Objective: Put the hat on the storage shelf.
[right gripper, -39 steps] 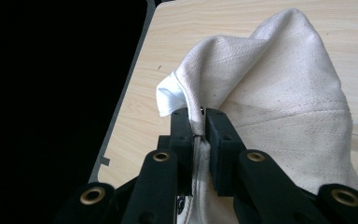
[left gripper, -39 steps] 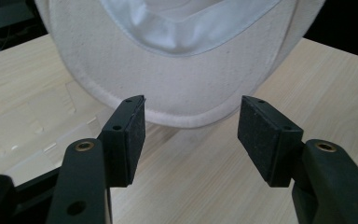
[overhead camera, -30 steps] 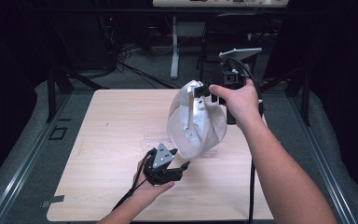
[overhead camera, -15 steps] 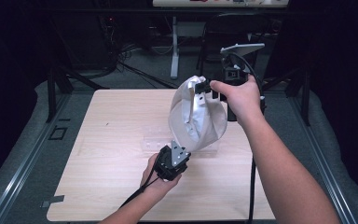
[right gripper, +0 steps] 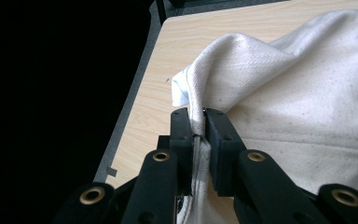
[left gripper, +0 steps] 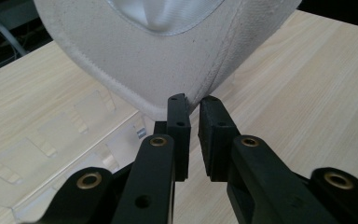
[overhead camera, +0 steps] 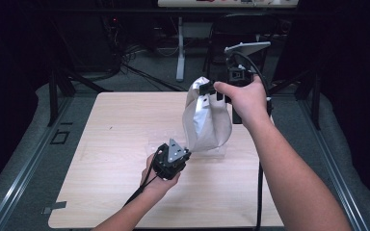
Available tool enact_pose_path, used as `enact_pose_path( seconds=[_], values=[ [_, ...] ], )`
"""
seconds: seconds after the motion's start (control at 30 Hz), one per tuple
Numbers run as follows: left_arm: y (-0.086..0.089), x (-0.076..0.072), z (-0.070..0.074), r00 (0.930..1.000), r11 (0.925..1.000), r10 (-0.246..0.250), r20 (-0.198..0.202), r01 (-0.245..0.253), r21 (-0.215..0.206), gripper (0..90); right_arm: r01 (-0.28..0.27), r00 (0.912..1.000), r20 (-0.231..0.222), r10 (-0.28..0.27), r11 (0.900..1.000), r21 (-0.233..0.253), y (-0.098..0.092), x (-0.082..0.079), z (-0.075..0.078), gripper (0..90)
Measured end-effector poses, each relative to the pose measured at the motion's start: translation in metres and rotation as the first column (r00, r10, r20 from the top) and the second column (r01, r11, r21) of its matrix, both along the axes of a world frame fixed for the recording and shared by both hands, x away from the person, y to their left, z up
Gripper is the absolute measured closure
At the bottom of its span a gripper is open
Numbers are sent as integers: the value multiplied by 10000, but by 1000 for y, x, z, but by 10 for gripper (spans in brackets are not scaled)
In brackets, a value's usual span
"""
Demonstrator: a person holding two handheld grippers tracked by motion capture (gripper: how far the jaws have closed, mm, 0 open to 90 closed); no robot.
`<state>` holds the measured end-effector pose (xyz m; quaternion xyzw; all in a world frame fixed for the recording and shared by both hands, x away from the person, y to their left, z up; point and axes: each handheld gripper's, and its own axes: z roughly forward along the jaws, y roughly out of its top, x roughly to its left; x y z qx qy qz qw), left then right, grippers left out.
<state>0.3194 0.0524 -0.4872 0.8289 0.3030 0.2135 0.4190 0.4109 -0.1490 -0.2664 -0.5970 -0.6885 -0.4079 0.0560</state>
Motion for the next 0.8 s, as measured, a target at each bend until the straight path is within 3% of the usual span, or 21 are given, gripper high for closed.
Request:
enact_pose_path(
  seconds=[0.33,0.6,0.8],
  values=[
    [15,15,-6,9984,9985,86,-557,-116,-539,839,-32,10000,-52,31,9999,-119,7,3,-5,817],
    [20,21,-10,9976,9985,206,-661,-238,-486,839,-51,9999,-161,48,9998,-210,11,7,-11,817],
    [26,27,-17,9940,9965,158,-1082,-246,-800,839,15,9996,-267,-21,9997,-235,15,10,-19,816]
  ],
)
